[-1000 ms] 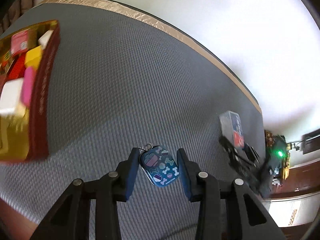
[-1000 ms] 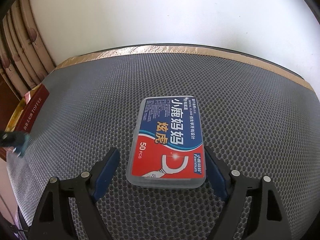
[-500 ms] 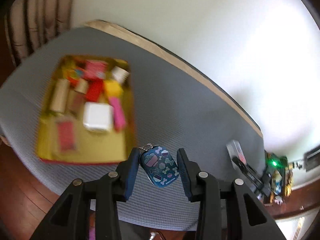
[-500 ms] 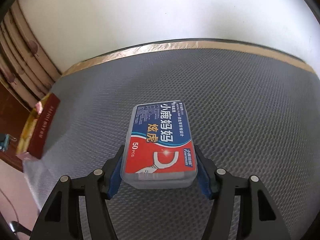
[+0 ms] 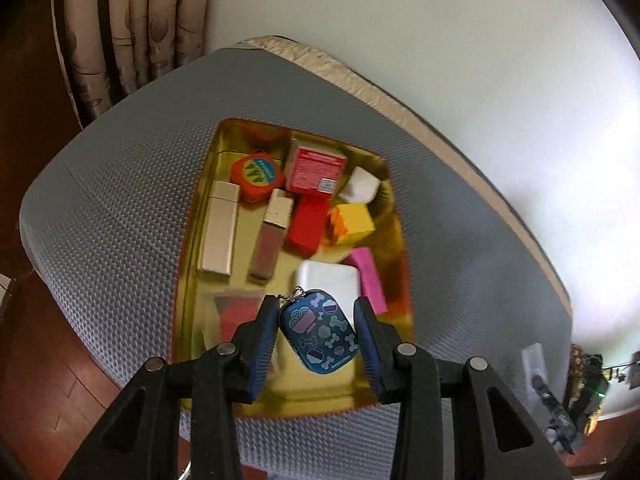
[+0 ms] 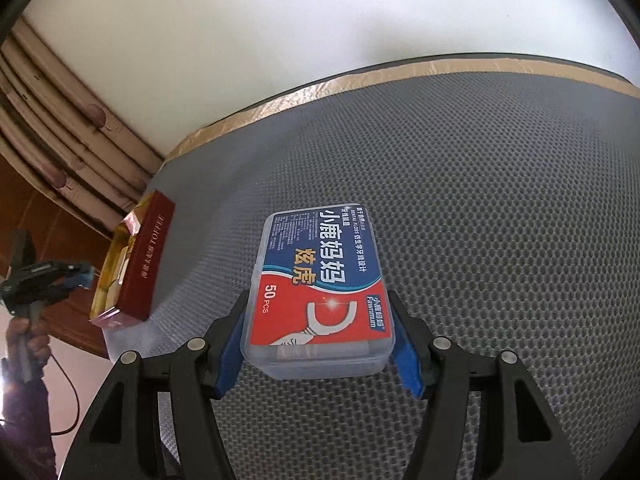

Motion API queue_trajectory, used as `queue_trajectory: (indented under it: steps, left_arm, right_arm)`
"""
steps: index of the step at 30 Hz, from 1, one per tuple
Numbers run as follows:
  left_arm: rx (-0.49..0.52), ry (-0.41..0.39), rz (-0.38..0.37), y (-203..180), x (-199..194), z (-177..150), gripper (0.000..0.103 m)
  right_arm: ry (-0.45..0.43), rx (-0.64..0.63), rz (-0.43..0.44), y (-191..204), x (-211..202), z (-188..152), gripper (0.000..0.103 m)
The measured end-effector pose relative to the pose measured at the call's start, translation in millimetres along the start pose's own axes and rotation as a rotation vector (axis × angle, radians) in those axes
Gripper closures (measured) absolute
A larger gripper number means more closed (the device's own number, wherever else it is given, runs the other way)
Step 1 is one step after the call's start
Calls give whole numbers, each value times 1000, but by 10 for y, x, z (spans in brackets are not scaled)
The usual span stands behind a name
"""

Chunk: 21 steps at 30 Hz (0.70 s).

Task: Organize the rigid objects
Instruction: 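Carry the keychain tag over the tin and lower it with the left gripper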

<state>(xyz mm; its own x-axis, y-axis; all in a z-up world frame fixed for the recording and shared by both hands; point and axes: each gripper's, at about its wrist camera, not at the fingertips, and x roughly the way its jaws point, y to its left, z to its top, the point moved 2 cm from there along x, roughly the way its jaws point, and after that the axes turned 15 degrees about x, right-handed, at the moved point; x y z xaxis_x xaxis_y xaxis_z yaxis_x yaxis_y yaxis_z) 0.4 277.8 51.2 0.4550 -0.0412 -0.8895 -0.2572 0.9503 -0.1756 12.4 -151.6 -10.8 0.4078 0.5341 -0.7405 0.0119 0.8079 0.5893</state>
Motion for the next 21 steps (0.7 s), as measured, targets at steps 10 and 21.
queue_trajectory:
  steps: [10,21]
  left_arm:
    - [14,51,18,86,297,-64,64]
    - [114,55,80,-169,425,-239,64]
  right_arm:
    - [7,5,22,72,-22,29,43]
    - [24,-1,24,178,50,-31,43]
